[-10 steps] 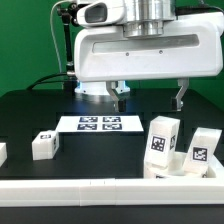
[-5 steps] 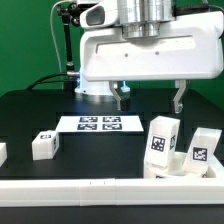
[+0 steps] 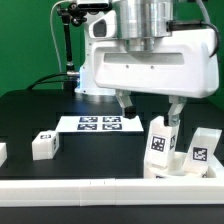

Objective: Assemble stool

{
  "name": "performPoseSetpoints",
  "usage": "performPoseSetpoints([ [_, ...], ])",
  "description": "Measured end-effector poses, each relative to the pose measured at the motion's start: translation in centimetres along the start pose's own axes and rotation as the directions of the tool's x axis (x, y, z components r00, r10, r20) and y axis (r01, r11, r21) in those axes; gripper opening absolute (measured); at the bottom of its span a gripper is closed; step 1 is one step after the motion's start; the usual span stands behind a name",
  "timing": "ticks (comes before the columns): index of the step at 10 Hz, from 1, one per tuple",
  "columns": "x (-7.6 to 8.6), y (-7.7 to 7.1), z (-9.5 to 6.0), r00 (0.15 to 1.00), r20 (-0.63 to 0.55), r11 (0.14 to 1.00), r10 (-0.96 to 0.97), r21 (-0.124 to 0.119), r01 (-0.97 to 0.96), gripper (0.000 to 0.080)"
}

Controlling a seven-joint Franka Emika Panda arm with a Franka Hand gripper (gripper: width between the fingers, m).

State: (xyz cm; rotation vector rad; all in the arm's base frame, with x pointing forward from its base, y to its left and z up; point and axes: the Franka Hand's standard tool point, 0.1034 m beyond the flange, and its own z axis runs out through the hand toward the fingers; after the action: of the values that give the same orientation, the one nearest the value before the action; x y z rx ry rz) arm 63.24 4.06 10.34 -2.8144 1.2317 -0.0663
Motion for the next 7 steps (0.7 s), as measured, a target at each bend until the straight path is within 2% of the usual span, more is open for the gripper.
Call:
performPoseSetpoints([
  [2,0.0,-0.6,0.3,0.998,-0.002,0.998,-0.057,0.002,0.057,0.0649],
  [7,-0.8,-0.5,1.4,0.995,0.012,0.995,-0.103,-0.011,0.103,0.0649],
])
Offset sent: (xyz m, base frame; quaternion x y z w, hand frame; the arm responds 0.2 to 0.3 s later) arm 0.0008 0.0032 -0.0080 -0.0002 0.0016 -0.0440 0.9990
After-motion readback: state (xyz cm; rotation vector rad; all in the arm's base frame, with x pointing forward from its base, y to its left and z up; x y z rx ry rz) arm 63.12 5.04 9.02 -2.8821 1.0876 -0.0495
